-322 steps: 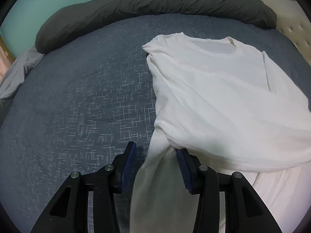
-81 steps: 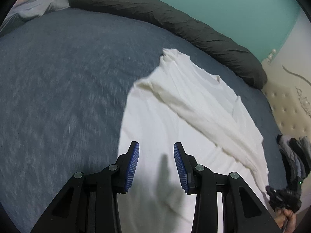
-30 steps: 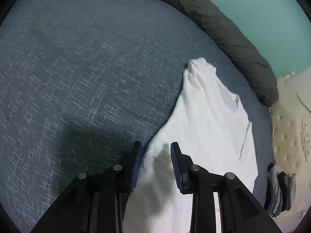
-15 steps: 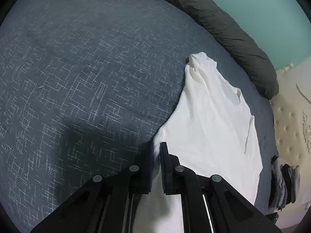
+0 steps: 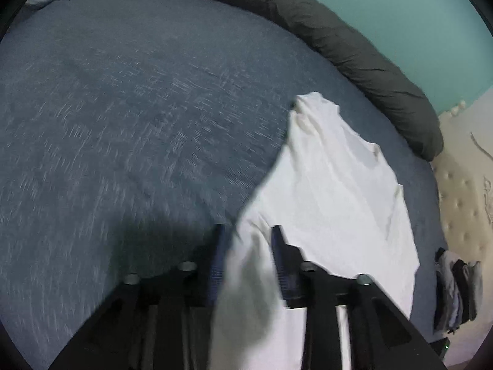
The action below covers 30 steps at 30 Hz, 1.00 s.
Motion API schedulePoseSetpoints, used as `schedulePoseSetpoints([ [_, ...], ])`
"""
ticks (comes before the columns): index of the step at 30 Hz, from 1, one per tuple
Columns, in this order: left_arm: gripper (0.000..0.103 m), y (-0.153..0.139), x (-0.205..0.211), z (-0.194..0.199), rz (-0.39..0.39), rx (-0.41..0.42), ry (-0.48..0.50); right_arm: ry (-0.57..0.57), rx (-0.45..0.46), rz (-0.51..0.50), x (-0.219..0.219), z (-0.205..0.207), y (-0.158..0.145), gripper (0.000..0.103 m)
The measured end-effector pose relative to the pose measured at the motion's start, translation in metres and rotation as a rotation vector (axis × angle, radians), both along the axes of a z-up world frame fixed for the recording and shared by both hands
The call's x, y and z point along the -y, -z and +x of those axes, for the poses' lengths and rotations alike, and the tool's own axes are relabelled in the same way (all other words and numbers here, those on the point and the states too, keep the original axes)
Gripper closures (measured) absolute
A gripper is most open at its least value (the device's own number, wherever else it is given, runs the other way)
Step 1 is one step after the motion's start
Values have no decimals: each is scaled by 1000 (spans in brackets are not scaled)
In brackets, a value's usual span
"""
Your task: Fold clothes
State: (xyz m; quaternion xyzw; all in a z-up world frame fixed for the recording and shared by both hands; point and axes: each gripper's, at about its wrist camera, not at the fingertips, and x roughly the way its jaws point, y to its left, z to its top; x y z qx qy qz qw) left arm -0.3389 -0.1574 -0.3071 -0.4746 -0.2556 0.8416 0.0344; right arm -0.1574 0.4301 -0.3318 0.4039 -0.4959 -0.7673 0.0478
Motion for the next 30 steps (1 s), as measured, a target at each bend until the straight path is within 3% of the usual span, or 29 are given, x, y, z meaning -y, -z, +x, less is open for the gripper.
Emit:
schedulePoseSetpoints([
  [9,66,16,-103,39,185,20,146,33,-13,-12,-6,4,0,100],
  [13,66,33,-132,38,211,56,154,28,-21,-13,-6,3,-1,100],
  [19,67,41,-140,34,223,57,132,11,-33,-24,-7,0,-2,100],
  [23,97,47,-146,33,230,55,122,18,-32,-29,-10,0,-2,100],
  [30,100,34,-137,54,251,3,124,21,-25,-24,-9,0,0,100],
])
